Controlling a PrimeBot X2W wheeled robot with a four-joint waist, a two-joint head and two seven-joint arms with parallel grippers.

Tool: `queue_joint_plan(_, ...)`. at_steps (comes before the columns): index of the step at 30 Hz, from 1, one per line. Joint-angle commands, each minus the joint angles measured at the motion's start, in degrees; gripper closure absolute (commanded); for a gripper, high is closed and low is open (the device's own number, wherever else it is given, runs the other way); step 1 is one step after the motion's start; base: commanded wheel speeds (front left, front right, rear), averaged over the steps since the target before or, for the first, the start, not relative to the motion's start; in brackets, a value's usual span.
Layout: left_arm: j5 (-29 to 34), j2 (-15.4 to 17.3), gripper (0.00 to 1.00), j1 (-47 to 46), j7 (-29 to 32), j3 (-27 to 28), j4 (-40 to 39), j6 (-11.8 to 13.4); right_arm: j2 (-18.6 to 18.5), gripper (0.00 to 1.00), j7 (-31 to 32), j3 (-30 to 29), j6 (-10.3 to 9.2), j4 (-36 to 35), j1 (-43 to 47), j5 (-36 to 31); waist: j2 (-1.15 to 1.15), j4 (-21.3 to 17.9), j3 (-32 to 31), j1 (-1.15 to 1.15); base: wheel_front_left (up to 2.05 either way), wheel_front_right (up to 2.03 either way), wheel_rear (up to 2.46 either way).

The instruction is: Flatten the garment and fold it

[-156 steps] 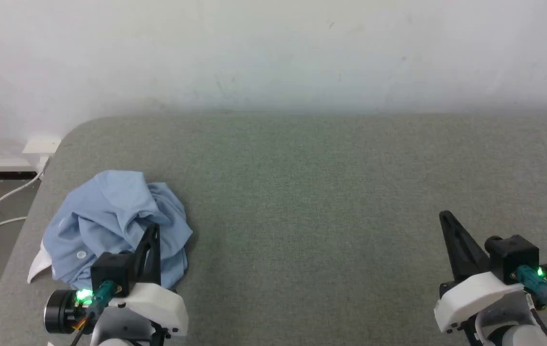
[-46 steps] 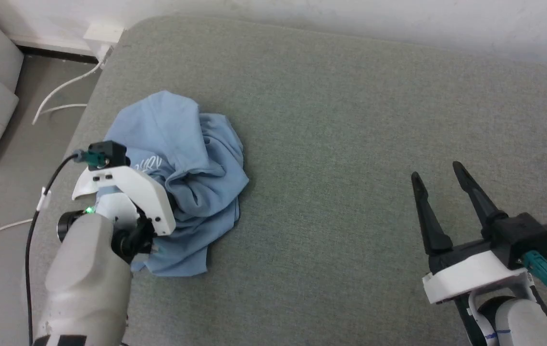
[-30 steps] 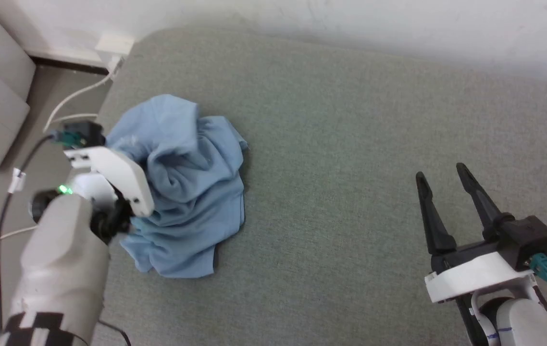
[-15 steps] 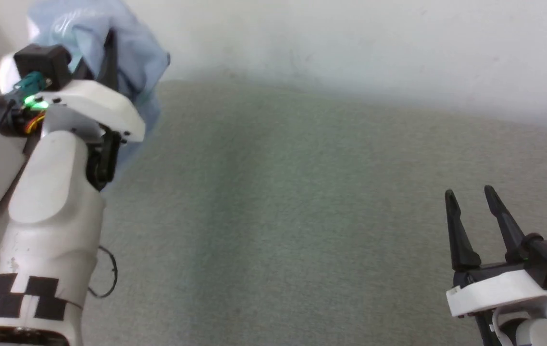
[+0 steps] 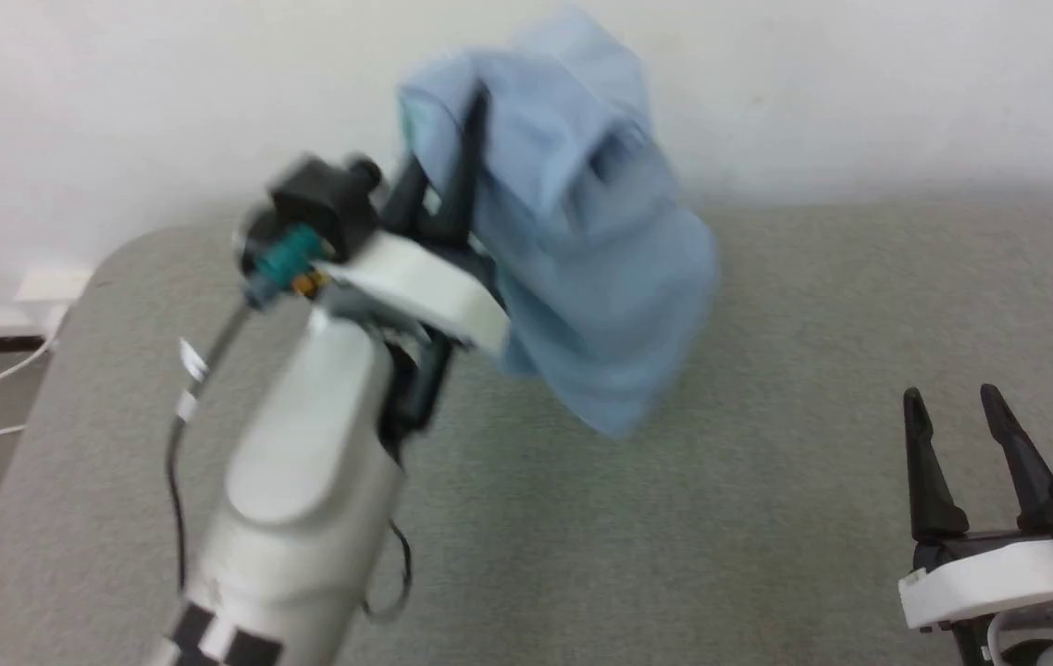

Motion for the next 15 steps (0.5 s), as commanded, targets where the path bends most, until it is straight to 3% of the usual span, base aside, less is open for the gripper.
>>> queue_joint_plan(1,-0.9,-0.3,1.00,2.4,-0.4,-0.8,-0.3,-0.1,0.1,0.00,0.2,-0.2,-0.11,-0.5,0.4,0.2,0.00,-3.5,1.2,0.00,0.00,0.00,0.00)
queue_joint_plan(10,-6.0,-1.3,1.00,19.4,3.6,-11.5,8.7,1.6,0.1,0.00,0.5,0.0,-0.11,-1.0,-0.6,0.7,0.00,-4.1,3.8,0.00,0.00,0.00,0.00)
queue_joint_plan(11,-6.3,-1.3,0.72,20.3,3.6,-12.5,9.8,1.6,0.1,0.00,0.5,0.1,-0.11,-0.9,-0.8,0.6,0.00,-3.9,3.8,0.00,0.00,0.00,0.00)
queue_joint_plan(12,-6.7,-1.4,0.00,21.0,3.4,-13.3,10.4,1.7,0.1,0.00,0.5,0.2,-0.11,-0.8,-0.9,0.5,0.00,-3.7,3.6,0.00,0.00,0.00,0.00)
queue_joint_plan(15,-8.0,-1.4,0.00,22.5,1.7,-15.2,10.1,2.1,0.1,0.00,0.5,0.2,-0.11,-0.6,-0.9,0.2,0.00,-2.7,2.8,0.00,0.00,0.00,0.00)
